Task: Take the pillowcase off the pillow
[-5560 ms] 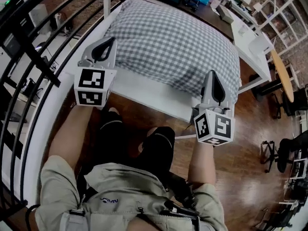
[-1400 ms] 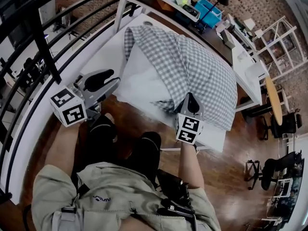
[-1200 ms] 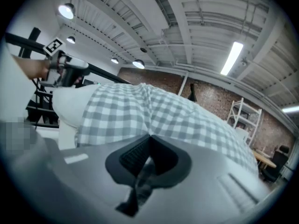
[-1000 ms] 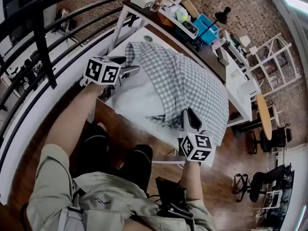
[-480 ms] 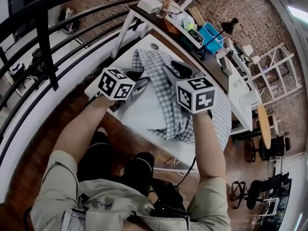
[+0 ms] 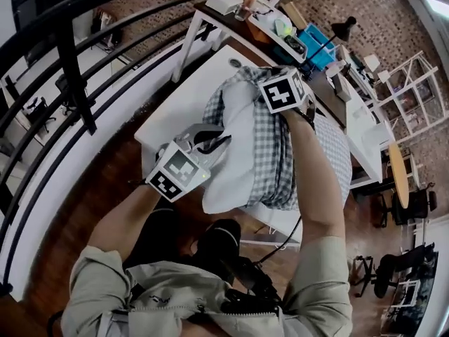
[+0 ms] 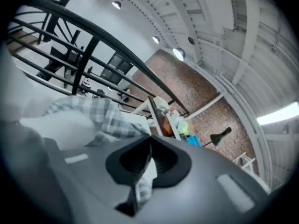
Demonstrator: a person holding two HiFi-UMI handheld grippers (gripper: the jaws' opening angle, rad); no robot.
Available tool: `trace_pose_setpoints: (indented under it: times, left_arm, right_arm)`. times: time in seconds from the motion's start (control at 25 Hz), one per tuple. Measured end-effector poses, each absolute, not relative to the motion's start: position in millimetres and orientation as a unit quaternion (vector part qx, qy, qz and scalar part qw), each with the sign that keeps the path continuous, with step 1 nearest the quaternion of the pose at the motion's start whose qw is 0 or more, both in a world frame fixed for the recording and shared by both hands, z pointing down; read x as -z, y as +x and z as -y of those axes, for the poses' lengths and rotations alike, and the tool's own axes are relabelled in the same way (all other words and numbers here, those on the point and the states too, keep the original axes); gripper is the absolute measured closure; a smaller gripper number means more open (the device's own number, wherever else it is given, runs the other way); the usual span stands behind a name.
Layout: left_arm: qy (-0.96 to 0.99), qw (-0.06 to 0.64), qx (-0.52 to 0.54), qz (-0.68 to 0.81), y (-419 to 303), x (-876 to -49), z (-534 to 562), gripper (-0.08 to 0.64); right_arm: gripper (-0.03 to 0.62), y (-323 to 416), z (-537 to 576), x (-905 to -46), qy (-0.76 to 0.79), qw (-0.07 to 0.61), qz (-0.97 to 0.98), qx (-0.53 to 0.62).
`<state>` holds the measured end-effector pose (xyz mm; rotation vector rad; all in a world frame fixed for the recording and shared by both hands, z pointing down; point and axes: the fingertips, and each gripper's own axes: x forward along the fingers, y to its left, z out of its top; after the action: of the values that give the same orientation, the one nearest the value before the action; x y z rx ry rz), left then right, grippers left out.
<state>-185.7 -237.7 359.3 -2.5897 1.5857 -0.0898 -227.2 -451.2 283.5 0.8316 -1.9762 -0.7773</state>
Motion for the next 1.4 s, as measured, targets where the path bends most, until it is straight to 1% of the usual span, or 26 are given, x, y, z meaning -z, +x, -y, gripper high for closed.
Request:
trace_pose_setpoints:
  times: [0.08, 0.16, 0.32, 0.4, 0.44, 0.52, 0.6, 0.64, 0.72, 0.84, 0.92, 1.0, 1.04, 1.16, 1.2, 1.28, 1.32, 1.4]
  left_arm:
    - [-0.848, 0.097, 0.031, -0.521, -178, -352, 217, 0.526]
    - [-0.843, 0.119, 0.024, -0.524, -181, -348, 202, 0.528]
    - [-0.847, 0.098, 0.011, -0.522, -190, -353, 198, 0.531]
    - [-0.855, 0.071, 0.019, -0.514, -186, -359, 208, 0.526]
    - [-0.857, 0.059, 0.025, -0.512, -186, -361, 213, 0.516]
    - [-0.853, 0.040, 0.027, -0.520, -192, -361, 218, 0.471]
    - [-0.845, 0.031, 0.000, -0.534, -203, -352, 215, 0.417]
    - [-0.839, 0.031, -0.025, -0.543, -210, -343, 212, 0.407]
    - [-0.821, 0.029, -0.074, -0.565, -229, -323, 207, 0.410]
    - [-0.817, 0.023, -0.086, -0.570, -237, -308, 200, 0.391]
    - [-0.832, 0.042, -0.052, -0.550, -213, -306, 187, 0.361]
    - [-0.855, 0.069, -0.001, -0.513, -171, -310, 168, 0.321]
    - [-0.871, 0.071, 0.023, -0.486, -146, -318, 158, 0.309]
    - [-0.912, 0.035, 0.097, -0.397, -84, -360, 129, 0.222]
    - [-0.912, 0.032, 0.127, -0.389, -73, -377, 124, 0.213]
    - [-0.887, 0.033, 0.187, -0.420, -69, -406, 133, 0.217]
    - [-0.872, 0.032, 0.205, -0.443, -72, -416, 141, 0.248]
    - [-0.856, 0.026, 0.211, -0.472, -77, -428, 151, 0.370]
  right_arm:
    - [0.584, -212, 476, -278, 0.359, 0.439, 0.752, 0.335]
    - [0.584, -178, 504, -283, 0.386, 0.474, 0.719, 0.331]
    - [0.584, -100, 532, -326, 0.420, 0.530, 0.700, 0.229]
    - [0.584, -88, 525, -351, 0.403, 0.545, 0.709, 0.192]
    - [0.584, -93, 520, -356, 0.388, 0.542, 0.719, 0.196]
    - [0.584, -114, 510, -351, 0.358, 0.515, 0.746, 0.226]
    - [0.572, -124, 501, -337, 0.354, 0.483, 0.766, 0.233]
    - [0.557, -123, 497, -331, 0.359, 0.470, 0.775, 0.221]
    - [0.510, -125, 486, -319, 0.360, 0.436, 0.801, 0.199]
    - [0.498, -126, 452, -300, 0.346, 0.366, 0.841, 0.196]
    - [0.497, -116, 413, -290, 0.335, 0.318, 0.865, 0.194]
    - [0.498, -99, 371, -282, 0.329, 0.274, 0.883, 0.195]
    - [0.498, -88, 350, -282, 0.328, 0.256, 0.889, 0.190]
    - [0.497, -51, 287, -297, 0.334, 0.227, 0.904, 0.145]
    - [0.497, -41, 267, -303, 0.335, 0.221, 0.907, 0.129]
    - [0.489, -24, 236, -313, 0.338, 0.217, 0.909, 0.114]
    - [0.485, -17, 224, -318, 0.342, 0.216, 0.908, 0.109]
    - [0.476, -6, 203, -335, 0.347, 0.210, 0.910, 0.086]
